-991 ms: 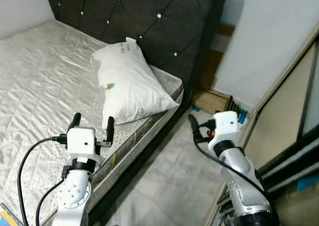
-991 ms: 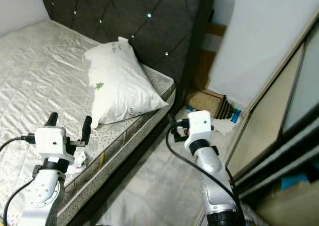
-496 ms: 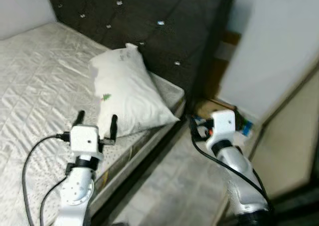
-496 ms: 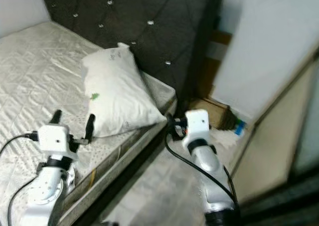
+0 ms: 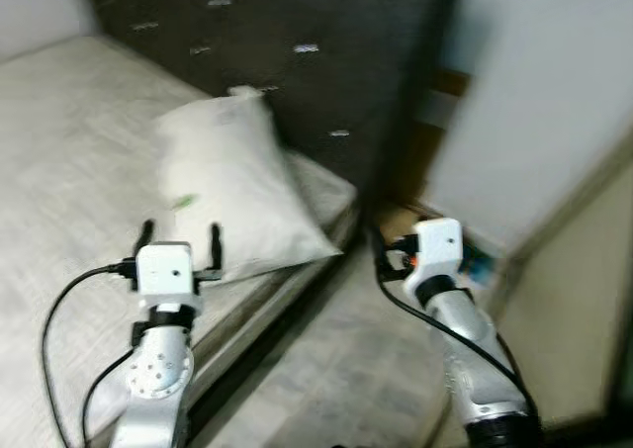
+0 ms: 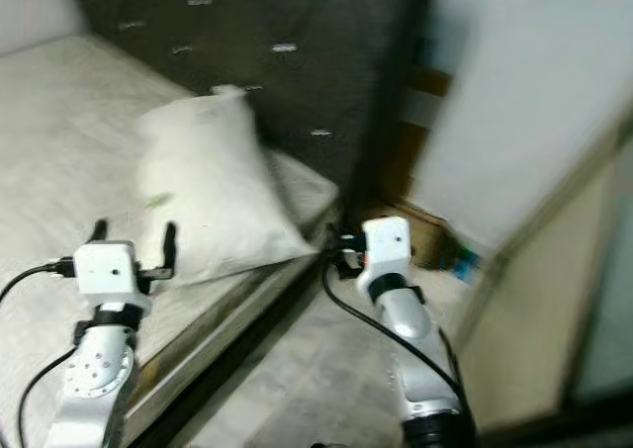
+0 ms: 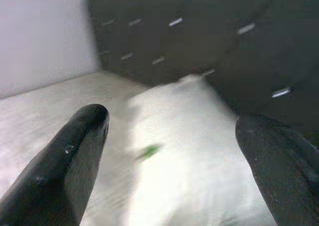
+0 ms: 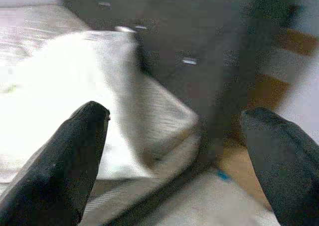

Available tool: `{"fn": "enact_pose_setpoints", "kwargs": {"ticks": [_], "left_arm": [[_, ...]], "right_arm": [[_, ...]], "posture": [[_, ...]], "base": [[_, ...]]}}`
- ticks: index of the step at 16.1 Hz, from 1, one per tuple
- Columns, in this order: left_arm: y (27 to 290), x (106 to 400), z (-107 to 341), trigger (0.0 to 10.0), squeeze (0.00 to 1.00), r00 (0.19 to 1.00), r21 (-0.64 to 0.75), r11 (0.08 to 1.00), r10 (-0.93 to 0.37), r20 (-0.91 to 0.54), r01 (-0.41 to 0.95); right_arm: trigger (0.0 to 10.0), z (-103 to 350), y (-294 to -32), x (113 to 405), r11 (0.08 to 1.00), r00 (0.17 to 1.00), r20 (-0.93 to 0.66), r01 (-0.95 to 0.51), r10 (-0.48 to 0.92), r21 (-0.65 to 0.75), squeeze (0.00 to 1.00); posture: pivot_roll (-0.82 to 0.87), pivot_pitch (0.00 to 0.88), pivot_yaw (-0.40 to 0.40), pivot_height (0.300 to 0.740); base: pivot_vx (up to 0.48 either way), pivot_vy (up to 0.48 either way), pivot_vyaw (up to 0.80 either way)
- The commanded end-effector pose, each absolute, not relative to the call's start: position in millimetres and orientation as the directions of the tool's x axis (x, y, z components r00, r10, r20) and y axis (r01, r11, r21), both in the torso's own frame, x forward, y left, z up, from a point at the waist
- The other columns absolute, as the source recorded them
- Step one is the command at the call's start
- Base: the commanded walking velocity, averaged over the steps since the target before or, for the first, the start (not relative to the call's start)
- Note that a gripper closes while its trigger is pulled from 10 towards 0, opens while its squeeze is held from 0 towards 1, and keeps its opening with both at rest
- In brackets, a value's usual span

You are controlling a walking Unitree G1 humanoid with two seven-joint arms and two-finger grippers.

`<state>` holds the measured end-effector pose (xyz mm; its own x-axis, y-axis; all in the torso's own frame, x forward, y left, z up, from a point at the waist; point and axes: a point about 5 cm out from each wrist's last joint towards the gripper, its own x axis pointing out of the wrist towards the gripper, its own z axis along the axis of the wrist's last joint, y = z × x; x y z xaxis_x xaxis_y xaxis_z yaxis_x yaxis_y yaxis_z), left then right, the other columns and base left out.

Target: Clean up the room

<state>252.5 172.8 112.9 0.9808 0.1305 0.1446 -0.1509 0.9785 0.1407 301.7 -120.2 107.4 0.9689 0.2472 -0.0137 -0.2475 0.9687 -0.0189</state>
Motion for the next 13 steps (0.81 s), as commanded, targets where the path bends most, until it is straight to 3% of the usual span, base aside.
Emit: {"fn": "enact_pose_setpoints", "kwargs": {"ticks": [1,2,5,13], "left_arm": [[168.9,252.3,111.9,10.0,0.0,0.993,0.103,0.992,0.056,0.105,-0.067],[167.5,251.6,112.3,10.0,0.0,0.994,0.072,0.997,0.004,0.107,-0.011],[171.2,251.5,112.2,10.0,0.0,0.993,0.095,0.994,0.046,0.104,-0.056],[164.3,250.2,111.9,10.0,0.0,0.995,0.061,0.998,0.016,0.094,-0.022]], "right_arm": [[10.0,108.8,-121.6,302.0,0.97,0.97,-0.009,-0.242,0.241,-0.024,0.0],[10.0,108.8,-121.6,302.6,0.97,0.97,-0.008,-0.241,0.241,-0.023,0.0],[10.0,109.2,-121.1,303.6,0.97,0.97,-0.008,-0.242,0.242,-0.024,0.0],[10.0,108.8,-120.4,303.3,0.969,0.969,-0.009,-0.247,0.247,-0.027,0.0]], "posture": [[0.02,0.124,-0.094,0.74],[0.02,0.128,-0.094,0.74],[0.02,0.133,-0.094,0.74],[0.01,0.129,-0.096,0.74]], "base": [[0.0,0.0,0.8],[0.0,0.0,0.8],[0.0,0.0,0.8],[0.0,0.0,0.8]]}}
